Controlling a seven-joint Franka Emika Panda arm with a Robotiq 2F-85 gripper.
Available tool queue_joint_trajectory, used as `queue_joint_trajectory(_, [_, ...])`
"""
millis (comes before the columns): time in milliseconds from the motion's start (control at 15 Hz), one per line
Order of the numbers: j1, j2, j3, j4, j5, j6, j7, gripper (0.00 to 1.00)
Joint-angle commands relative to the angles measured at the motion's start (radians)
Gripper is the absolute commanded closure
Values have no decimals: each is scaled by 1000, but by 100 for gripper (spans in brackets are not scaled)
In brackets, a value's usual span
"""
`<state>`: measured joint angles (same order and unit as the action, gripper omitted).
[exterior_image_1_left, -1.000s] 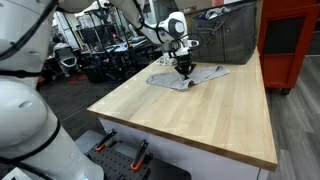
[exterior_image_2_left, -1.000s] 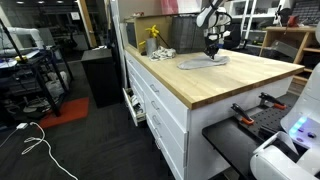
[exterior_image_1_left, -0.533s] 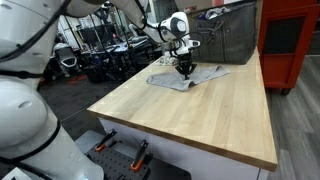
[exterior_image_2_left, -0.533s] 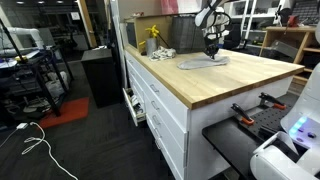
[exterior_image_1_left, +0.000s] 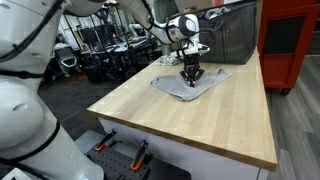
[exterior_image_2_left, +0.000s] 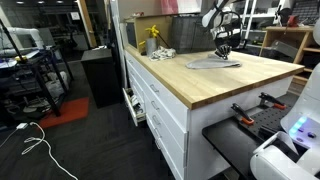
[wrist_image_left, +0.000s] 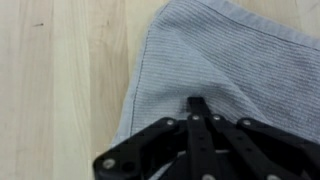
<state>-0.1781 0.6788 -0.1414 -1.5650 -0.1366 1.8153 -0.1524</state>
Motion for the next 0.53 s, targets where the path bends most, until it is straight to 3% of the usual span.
queue_joint_trajectory(0, [-44,66,-6,-59,-38,-7,-62,100])
queue_joint_trajectory(467, [-91,47,-10,-123,-56,19,-83,100])
